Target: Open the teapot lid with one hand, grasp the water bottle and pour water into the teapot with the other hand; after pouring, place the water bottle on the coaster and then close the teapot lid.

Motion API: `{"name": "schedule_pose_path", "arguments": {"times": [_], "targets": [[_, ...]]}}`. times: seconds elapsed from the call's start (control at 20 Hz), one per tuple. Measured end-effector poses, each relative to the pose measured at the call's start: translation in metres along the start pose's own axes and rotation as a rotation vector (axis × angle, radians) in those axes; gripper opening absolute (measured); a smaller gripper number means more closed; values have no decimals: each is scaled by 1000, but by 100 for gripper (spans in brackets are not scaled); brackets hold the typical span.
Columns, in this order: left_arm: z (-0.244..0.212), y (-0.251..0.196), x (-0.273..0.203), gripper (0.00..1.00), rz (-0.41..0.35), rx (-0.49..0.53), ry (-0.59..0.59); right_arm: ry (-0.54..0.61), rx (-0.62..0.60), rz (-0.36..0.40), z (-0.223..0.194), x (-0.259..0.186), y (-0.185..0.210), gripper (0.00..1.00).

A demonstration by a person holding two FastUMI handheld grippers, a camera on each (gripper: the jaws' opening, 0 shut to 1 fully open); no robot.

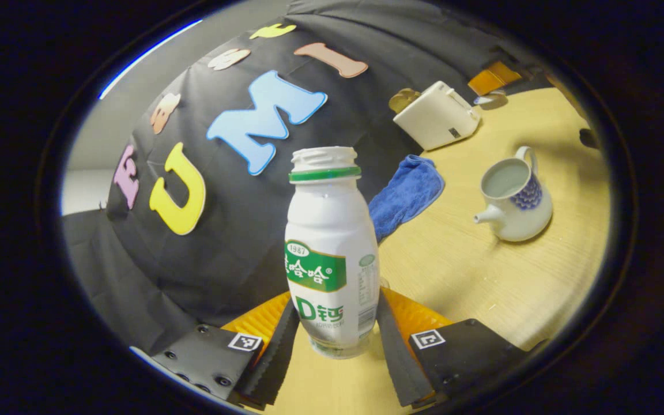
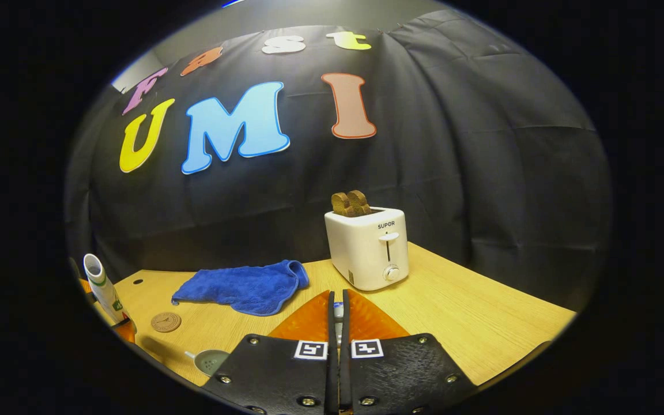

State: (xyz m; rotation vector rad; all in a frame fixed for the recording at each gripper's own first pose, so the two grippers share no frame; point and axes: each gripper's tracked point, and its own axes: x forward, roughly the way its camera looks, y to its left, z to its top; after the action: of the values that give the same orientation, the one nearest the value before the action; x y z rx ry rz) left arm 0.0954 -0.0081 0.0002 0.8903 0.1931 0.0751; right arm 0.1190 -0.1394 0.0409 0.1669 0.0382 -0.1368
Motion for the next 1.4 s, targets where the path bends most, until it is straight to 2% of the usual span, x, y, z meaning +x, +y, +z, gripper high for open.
{"name": "schedule_pose_path", "arguments": {"times": [0.05, 0.1, 0.15, 0.9, 1.4], "targets": [[3, -3, 0, 84, -6, 17, -1, 1, 9, -3, 0, 0, -2, 1], [4, -6, 1, 79, -11, 34, 2, 3, 17, -7, -1, 1, -5, 1], [5, -7, 1, 84, -10, 54, 6, 3, 25, -9, 0, 2, -7, 1], [29, -18, 11, 84, 35, 549, -14, 18, 42, -12, -5, 6, -15, 1], [35, -25, 5, 84, 76, 729, -20, 29, 53, -16, -11, 11, -18, 1]]}}
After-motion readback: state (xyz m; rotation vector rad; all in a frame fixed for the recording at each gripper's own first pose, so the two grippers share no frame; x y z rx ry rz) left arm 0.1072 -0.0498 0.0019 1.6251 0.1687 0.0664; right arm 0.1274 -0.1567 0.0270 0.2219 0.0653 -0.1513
